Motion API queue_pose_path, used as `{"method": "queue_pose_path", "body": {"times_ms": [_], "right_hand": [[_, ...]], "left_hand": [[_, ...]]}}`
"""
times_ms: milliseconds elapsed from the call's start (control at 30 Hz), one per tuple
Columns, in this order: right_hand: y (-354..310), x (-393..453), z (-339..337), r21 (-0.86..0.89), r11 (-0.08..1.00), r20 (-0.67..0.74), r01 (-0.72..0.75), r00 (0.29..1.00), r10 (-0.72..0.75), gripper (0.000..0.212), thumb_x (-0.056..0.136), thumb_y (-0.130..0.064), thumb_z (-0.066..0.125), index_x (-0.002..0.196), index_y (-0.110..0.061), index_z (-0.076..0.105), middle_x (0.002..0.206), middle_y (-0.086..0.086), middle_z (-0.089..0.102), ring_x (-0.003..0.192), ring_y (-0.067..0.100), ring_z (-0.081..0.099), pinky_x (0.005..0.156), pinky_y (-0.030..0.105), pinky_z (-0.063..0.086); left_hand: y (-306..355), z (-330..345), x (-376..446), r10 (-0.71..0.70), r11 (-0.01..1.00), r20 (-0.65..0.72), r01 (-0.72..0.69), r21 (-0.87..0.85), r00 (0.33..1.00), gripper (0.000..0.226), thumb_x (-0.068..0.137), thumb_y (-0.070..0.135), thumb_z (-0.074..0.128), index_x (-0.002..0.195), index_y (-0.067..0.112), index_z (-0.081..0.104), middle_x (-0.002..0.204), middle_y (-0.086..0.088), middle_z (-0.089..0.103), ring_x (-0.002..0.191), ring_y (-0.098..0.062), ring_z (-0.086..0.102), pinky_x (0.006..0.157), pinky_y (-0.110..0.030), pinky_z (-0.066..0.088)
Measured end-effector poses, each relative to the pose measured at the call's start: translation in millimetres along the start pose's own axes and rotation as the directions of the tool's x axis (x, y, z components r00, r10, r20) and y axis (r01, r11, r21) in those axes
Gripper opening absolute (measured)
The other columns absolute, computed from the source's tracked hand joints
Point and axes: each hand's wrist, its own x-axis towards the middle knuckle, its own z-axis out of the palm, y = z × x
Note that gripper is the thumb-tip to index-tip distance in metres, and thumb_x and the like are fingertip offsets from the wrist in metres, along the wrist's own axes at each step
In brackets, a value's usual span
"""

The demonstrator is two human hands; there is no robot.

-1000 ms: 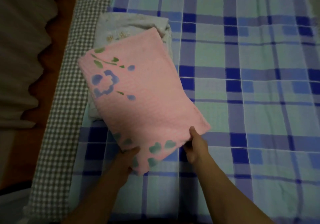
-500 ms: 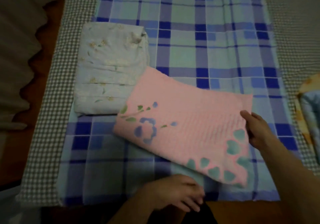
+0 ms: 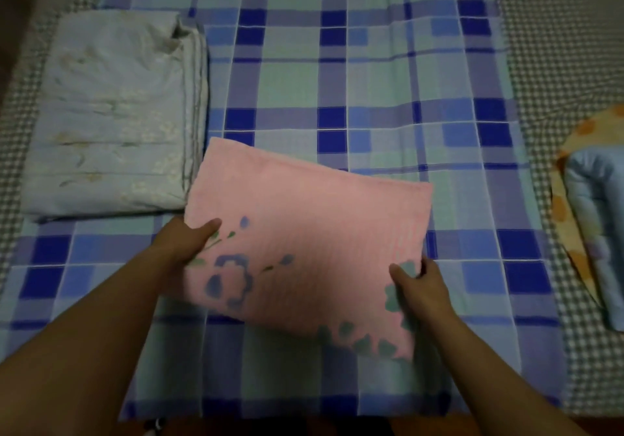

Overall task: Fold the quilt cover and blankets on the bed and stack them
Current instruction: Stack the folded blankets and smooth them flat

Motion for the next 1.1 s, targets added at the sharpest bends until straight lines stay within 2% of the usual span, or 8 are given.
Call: {"method": "queue_pose_path", "body": {"times_ms": [100,233,367,500,667,733,867,1100], "right_hand": [[-3,0,1,0.097,0.988,0.049,-0.121,0.992,0.117,0.054,0.077,-0.036,0.079,0.122,-0.014,0.060,0.110,0.004,0.071,0.094,0.026,0.069,0.085,0.043,0.057],[-43,-34,-27,0.331,0.900,0.385,-0.283,0.911,0.145,0.030,0.085,-0.014,0.073,0.114,-0.009,0.066,0.101,0.015,0.075,0.091,0.035,0.072,0.079,0.048,0.059],[-52,-87,-86,0.243,0.968,0.203,-0.056,0.979,0.006,0.022,0.081,-0.010,0.076,0.102,-0.013,0.069,0.088,0.010,0.077,0.078,0.032,0.074,0.071,0.045,0.060],[5,-99,-114,0.109,0.974,0.141,-0.200,0.973,0.184,0.037,0.078,-0.019,0.081,0.111,-0.008,0.068,0.092,0.016,0.076,0.081,0.036,0.074,0.080,0.052,0.059],[54,-89,-83,-0.210,0.944,0.154,-0.254,0.945,0.289,0.059,0.085,-0.032,0.076,0.127,0.004,0.057,0.120,0.021,0.065,0.099,0.034,0.063,0.088,0.043,0.051],[48,-92,-75,-0.264,0.939,0.120,-0.219,0.959,0.258,0.059,0.087,-0.035,0.072,0.130,0.002,0.055,0.129,0.023,0.060,0.104,0.036,0.059,0.092,0.046,0.048],[16,-127,-82,-0.321,0.941,0.133,-0.107,0.979,0.157,0.052,0.085,-0.034,0.073,0.127,-0.006,0.061,0.123,0.016,0.066,0.098,0.031,0.062,0.089,0.042,0.051],[-26,-244,-126,-0.170,0.983,0.076,0.074,0.995,-0.062,0.029,0.080,-0.025,0.075,0.108,-0.020,0.069,0.094,0.000,0.070,0.082,0.015,0.065,0.070,0.031,0.051]], "left_hand": [[5,-8,-9,-0.060,0.974,0.110,0.082,-0.210,0.992,0.064,0.078,0.050,0.079,0.125,0.009,0.065,0.113,-0.011,0.072,0.094,-0.026,0.069,0.081,-0.033,0.052],[27,-23,-71,-0.028,0.909,0.320,0.157,-0.385,0.947,0.040,0.084,0.029,0.075,0.118,0.010,0.067,0.098,-0.017,0.076,0.088,-0.038,0.073,0.084,-0.049,0.058],[11,-19,-169,0.033,0.904,0.238,0.072,-0.422,0.971,0.038,0.086,0.041,0.072,0.113,0.014,0.071,0.098,-0.004,0.077,0.090,-0.027,0.073,0.088,-0.044,0.056],[-63,33,-208,-0.192,0.971,0.155,0.210,-0.112,0.969,0.069,0.093,0.064,0.048,0.114,0.003,0.069,0.115,-0.020,0.069,0.111,-0.035,0.063,0.091,-0.035,0.047],[-151,92,-168,-0.209,0.940,0.237,0.262,-0.219,0.949,0.096,0.063,0.087,0.054,0.115,0.008,0.071,0.107,-0.016,0.073,0.101,-0.031,0.068,0.091,-0.045,0.055],[-141,85,-175,-0.182,0.925,0.242,0.250,-0.288,0.953,0.093,0.058,0.087,0.062,0.109,0.010,0.071,0.099,-0.009,0.075,0.092,-0.027,0.071,0.084,-0.043,0.058],[-85,52,-225,-0.021,0.874,0.294,0.161,-0.459,0.956,0.030,0.087,0.023,0.075,0.114,0.016,0.064,0.097,0.000,0.073,0.096,-0.026,0.069,0.071,-0.027,0.055],[-7,49,-323,0.113,0.908,0.229,-0.007,-0.419,0.967,0.083,0.060,0.065,0.069,0.132,0.026,0.056,0.117,-0.006,0.068,0.102,-0.037,0.065,0.091,-0.057,0.052]]}}
